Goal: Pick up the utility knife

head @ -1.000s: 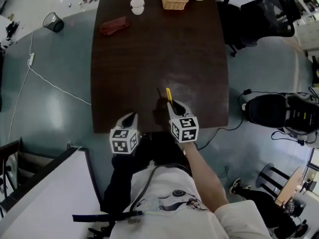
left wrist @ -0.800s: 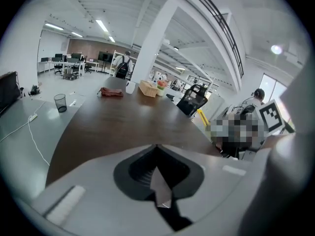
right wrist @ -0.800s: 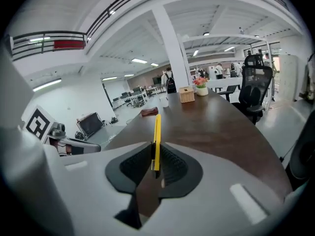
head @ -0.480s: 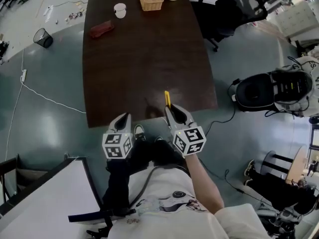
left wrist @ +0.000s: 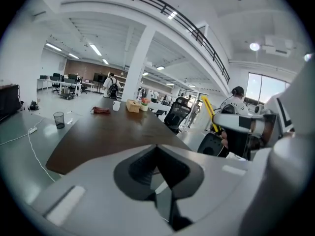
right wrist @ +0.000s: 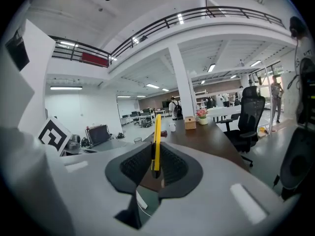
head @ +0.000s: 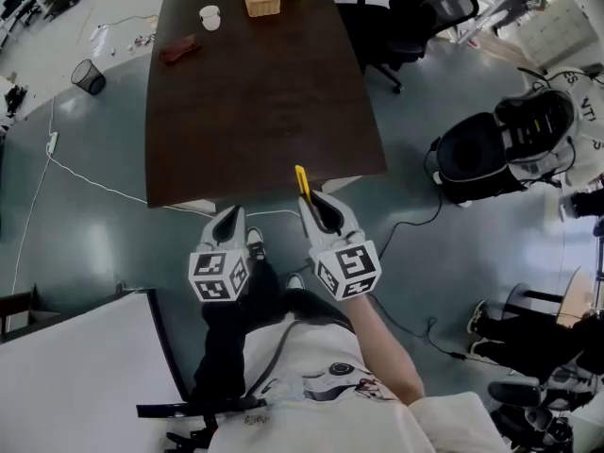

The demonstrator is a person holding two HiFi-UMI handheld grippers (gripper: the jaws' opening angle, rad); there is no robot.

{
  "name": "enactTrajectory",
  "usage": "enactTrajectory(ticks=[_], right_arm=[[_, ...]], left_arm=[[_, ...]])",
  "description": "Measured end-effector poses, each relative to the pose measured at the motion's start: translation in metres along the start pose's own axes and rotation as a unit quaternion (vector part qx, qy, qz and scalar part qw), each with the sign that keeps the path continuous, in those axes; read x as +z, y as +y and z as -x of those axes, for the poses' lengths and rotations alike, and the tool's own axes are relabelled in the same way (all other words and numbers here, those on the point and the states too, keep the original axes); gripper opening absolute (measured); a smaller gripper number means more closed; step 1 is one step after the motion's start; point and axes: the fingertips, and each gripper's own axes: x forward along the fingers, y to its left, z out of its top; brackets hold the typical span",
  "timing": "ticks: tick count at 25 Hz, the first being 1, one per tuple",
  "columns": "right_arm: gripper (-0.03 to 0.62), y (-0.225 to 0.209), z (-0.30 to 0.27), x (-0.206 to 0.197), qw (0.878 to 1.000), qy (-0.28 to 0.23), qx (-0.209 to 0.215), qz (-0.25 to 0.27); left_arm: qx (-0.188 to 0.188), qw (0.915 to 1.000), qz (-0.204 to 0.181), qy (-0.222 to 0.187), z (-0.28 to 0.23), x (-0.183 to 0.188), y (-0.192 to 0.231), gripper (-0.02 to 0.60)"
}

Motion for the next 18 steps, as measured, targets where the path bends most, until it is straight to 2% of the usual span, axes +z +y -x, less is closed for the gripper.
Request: enactTrajectory(ticks=[4,9,14,18], right_arm=[[0.052,0.003,0.048,0.002,0.999,-0.026,0.002,0.023],[0.052,0.022,0.095,0.017,0.997,-0.059,0.005,0.039],[0.052,0.042,0.132,0.023,0.995,-0.084,0.000,0.052],[0.052,0.053,0.156,0.020,0.995,-0.091,-0.012,0.049]], left_arm=[[0.011,0.9983,-0.021,-0.053,0.034,0.009,-0.041,-0.002],[0.019,0.9922,-0.054,-0.111,0.089,0.039,-0.072,-0.002],[0.028,0.9862,-0.076,-0.144,0.132,0.048,-0.088,-0.002],[0.024,0.9853,-0.079,-0.150,0.157,0.036,-0.094,-0.002]])
